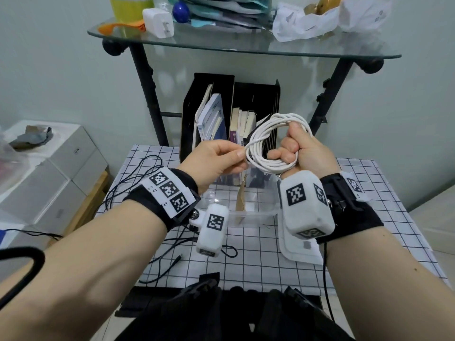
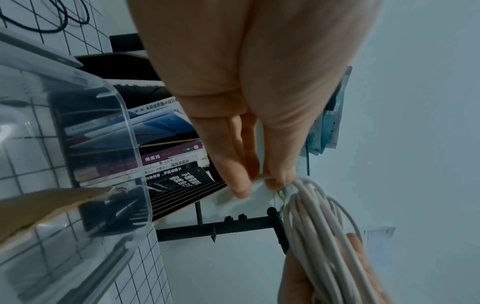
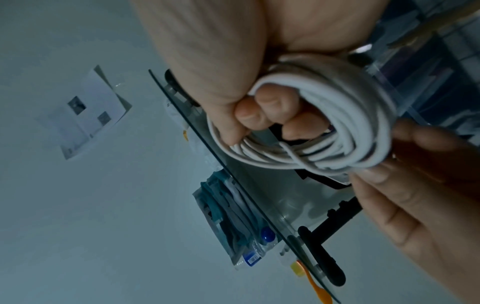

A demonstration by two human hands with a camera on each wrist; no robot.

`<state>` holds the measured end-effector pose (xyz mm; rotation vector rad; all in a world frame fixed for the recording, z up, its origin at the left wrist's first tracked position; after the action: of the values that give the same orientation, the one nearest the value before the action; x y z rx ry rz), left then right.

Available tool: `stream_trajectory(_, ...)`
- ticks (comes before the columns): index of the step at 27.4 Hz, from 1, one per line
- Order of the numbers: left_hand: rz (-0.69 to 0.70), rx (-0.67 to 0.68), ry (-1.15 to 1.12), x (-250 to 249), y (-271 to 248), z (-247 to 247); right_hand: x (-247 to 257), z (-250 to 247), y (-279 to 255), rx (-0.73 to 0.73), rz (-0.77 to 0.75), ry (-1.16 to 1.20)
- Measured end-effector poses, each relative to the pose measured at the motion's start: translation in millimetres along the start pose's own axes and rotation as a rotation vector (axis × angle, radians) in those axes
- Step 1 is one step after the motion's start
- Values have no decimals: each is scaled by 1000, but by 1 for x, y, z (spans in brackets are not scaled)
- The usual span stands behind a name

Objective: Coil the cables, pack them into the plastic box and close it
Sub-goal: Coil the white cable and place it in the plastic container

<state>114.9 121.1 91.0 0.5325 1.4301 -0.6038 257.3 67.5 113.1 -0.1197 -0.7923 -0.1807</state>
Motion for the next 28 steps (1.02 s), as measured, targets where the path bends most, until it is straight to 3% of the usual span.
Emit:
stream_trajectory(8, -71, 31, -337, 2, 0, 14, -14, 4, -5, 27, 9, 30)
stream_trajectory(17, -170, 170, -284, 13, -13, 11, -43, -5, -9, 27, 195, -236)
stream_trajectory(21, -229, 128, -245, 24, -17, 1, -59, -11, -8, -4, 267, -308)
stream_trajectory(28, -334, -126, -205, 72, -18, -48, -92, -26, -6, -58, 392, -423)
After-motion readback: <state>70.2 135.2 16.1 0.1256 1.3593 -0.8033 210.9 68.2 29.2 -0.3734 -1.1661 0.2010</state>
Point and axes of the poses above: each hand's wrist, its own y-axis towards the middle knuckle, its own z-axis out of the palm, x = y × z, the point moved 10 cm from there along y, towards the middle knuckle, and after that the axes turned 10 degrees about x, right-handed, at the moved point
